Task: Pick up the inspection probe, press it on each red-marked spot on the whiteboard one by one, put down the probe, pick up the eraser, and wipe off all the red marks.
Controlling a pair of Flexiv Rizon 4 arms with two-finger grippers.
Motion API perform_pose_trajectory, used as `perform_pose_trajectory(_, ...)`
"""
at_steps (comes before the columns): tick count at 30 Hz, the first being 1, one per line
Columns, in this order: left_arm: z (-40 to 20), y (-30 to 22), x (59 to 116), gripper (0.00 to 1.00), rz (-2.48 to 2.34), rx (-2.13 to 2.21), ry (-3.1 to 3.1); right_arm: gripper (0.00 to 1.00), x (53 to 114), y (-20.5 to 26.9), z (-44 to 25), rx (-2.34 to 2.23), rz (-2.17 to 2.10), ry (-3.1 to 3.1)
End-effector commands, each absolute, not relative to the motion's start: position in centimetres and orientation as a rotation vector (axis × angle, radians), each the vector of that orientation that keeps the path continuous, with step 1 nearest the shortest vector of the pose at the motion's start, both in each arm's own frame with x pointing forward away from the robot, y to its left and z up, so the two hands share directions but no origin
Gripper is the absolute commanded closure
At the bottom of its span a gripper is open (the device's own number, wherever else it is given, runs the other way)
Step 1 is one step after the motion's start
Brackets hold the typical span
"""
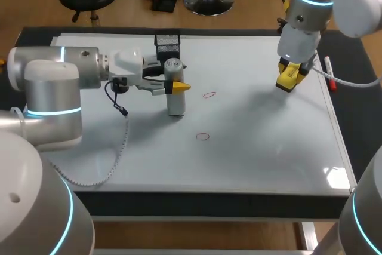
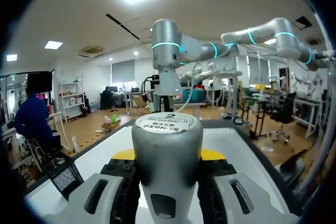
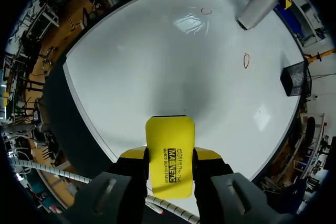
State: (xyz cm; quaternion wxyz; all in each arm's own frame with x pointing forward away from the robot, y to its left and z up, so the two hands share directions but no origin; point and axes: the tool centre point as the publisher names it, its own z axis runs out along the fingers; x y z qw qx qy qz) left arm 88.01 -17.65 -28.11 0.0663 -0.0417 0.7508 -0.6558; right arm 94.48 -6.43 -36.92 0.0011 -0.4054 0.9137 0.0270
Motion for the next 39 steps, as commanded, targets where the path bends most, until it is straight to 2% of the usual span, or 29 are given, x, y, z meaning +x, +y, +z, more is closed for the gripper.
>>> perform_pose_trajectory(1, -28.36, -17.82, 88.01, 1.0, -1.977, -0.127, 2.266, 1.0, 94.48, -6.49, -36.88, -1.276, 0.08, 2.868)
perform_pose_trajectory(39, -28.31, -17.35, 87.81, 1.0, -1.957, -0.147, 2.262, 1.0, 94.48, -6.49, -36.88, -1.276, 0.08, 2.868)
